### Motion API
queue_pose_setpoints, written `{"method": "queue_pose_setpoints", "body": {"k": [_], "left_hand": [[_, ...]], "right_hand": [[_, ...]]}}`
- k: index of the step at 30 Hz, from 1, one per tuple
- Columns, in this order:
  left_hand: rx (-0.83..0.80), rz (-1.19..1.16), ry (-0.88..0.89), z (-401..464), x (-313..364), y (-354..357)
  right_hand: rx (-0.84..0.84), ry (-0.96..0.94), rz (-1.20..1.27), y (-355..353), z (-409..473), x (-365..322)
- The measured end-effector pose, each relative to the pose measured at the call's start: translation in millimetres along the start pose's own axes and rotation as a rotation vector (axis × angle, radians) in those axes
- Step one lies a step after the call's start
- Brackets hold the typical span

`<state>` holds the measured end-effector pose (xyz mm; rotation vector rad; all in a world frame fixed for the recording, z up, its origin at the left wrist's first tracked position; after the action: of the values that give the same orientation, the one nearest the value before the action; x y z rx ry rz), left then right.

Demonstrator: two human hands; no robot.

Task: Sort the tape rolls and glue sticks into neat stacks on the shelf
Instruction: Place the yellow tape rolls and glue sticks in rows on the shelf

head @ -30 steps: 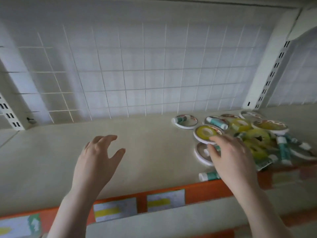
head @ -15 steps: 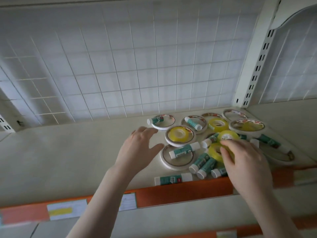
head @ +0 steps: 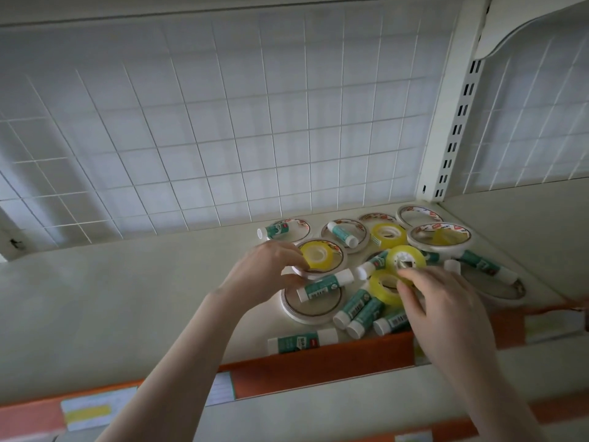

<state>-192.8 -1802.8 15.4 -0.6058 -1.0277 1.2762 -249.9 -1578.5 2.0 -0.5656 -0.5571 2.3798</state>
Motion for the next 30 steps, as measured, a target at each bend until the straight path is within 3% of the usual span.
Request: {"method": "queue_pose_setpoints", "body": {"k": [14, 26, 30], "left_hand": [[0.137, 0.075, 0.282, 6, 7, -5], [0.257, 0.166, 0.299, -16, -3, -43], [0.265, 0.186, 0.224, -35, -18, -56]], "right_hand": [[0.005, -0.054, 0.028, 9, 11, -19], [-0.418, -0.292, 0.091, 54, 29, -53], [-0.437, -0.281, 0.220, 57, 33, -57]]}}
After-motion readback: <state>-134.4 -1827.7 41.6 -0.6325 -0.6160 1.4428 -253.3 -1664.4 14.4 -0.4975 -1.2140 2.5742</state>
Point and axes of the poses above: each hand's wrist, its own z-axis towards the middle knuckle, its own y-axis out of the palm, x = y × z, the point moved 6 cm from there along z, towards the middle knuckle, and after that the axes turned 14 degrees about x, right-handed, at the moved point
